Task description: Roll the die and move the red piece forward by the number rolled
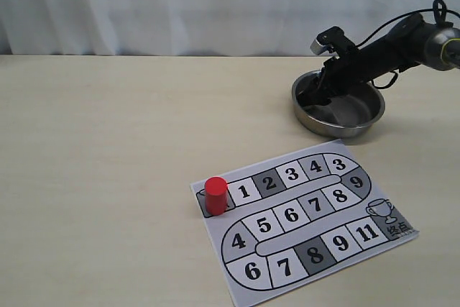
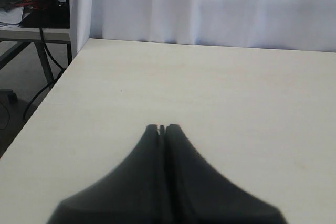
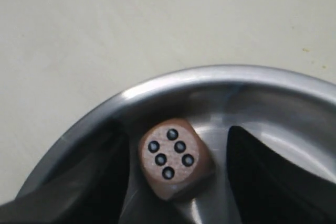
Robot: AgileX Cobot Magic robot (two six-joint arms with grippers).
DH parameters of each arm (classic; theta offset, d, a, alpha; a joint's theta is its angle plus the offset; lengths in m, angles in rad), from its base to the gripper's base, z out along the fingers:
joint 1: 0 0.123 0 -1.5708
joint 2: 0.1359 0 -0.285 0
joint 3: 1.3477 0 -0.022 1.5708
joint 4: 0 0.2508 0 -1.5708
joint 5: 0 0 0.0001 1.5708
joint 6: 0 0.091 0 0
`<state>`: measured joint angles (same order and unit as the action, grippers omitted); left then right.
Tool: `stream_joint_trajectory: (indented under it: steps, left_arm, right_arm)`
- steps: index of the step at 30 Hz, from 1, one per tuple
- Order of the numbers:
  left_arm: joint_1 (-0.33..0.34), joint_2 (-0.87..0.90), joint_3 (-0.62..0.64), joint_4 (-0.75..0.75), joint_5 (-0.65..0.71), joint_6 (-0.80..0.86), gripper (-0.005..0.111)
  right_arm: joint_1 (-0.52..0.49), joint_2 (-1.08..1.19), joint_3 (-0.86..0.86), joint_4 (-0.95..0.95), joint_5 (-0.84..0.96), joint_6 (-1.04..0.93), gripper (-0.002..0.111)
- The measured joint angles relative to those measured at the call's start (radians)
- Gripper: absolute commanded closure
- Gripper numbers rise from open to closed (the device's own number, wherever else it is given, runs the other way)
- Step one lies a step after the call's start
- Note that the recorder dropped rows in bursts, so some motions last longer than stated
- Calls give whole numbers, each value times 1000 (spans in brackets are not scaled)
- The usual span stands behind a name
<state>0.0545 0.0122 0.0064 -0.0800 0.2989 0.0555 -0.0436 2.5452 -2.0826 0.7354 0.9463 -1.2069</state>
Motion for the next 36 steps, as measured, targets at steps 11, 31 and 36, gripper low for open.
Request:
stream_joint_trajectory:
  steps: [11,31,36]
  left_arm:
    - [0,0,0,0,0,0,107]
    - [0,0,0,0,0,0,107]
    - [0,0,0,0,0,0,107]
  right_arm:
    - [0,0,0,3,0,34,84]
    - [0,-159,0,-346,61,534,104]
    - [0,-227,22,-357,156,667,104]
